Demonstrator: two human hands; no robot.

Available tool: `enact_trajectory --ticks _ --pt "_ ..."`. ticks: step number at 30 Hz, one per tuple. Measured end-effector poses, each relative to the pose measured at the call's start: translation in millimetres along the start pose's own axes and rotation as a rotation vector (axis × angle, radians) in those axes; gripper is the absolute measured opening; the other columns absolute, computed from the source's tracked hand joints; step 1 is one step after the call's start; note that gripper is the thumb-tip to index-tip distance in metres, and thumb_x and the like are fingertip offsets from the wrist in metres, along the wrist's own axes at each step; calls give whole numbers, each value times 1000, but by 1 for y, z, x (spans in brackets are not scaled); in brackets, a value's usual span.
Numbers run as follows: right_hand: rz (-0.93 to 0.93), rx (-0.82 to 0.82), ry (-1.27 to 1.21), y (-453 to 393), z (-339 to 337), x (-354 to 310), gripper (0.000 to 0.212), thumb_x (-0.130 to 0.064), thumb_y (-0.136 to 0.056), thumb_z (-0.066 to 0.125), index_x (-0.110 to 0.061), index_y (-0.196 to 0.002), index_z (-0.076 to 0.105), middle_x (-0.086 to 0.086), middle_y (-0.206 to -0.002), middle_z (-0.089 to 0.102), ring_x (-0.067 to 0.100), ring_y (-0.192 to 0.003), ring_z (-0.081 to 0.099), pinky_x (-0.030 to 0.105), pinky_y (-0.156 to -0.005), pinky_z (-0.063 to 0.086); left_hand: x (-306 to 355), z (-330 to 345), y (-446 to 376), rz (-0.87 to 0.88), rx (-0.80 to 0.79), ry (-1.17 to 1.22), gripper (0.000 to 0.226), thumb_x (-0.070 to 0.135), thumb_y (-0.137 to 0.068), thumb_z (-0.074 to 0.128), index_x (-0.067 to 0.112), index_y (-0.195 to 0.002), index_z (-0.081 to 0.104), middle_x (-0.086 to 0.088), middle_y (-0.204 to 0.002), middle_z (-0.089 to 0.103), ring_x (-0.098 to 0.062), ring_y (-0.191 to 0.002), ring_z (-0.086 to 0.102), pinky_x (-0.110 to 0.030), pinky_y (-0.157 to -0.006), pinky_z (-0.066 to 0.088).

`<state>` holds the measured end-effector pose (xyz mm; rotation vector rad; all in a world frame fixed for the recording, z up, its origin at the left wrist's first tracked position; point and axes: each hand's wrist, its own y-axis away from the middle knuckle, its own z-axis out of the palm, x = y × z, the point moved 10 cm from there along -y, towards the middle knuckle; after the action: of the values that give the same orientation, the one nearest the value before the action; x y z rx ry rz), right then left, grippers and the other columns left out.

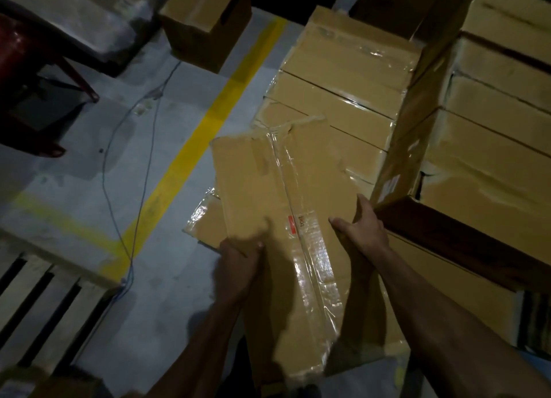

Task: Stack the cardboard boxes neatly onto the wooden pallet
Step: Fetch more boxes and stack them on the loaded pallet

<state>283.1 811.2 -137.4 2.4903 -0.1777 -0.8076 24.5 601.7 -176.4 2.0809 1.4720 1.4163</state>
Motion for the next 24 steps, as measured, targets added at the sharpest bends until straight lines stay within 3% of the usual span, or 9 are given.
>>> enact_trajectory --ticks 4,6,10,14,17,24 --pt "72 -37 -16 -14 15 17 96 -47 -81 77 -29 -156 21 9 -154 41 37 -138 41 51 -109 40 0 12 -13 95 -5 -57 44 62 -84 62 40 -107 33 -1 -114 61 -30 -104 63 -49 -89 54" --pt "93 -38 -36 -18 20 26 97 -47 -80 78 -30 -156 20 9 -155 41 38 -138 41 55 -108 41 -2 18 -15 128 -1 -82 46 71 -81 55 41 -108 32 -3 -119 63 -27 -102 63 -49 -88 54" --pt "77 -27 -52 -23 24 30 91 -45 -80 77 -33 -152 23 9 -147 49 38 -133 47 57 -104 44 -6 23 -20 181 23 -101 72 86 -70 42 37 -122 34 -1 -121 62 -25 -104 63 -50 -86 55" --pt "120 56 41 5 23 36 88 -44 -89 69 -30 -157 15 14 -155 35 39 -138 39 55 -109 39 9 19 -16 269 -8 -87 84 62 -80 62 24 -144 23 -4 -132 56 -24 -109 60 -46 -87 55" --pt "123 85 131 46 21 48 77 -40 -90 66 -25 -154 26 11 -155 32 36 -139 36 50 -113 33 24 14 -10 301 -58 -82 81 37 -84 75 11 -145 27 -8 -136 49 -19 -111 53 -32 -87 45" --pt "270 119 0 155 28 102 60 -35 -86 65 -21 -140 42 11 -143 43 33 -132 41 40 -108 34 52 -4 7 378 -96 -510 69 31 -86 68 0 -136 33 -22 -139 41 -38 -129 43 -46 -103 41"
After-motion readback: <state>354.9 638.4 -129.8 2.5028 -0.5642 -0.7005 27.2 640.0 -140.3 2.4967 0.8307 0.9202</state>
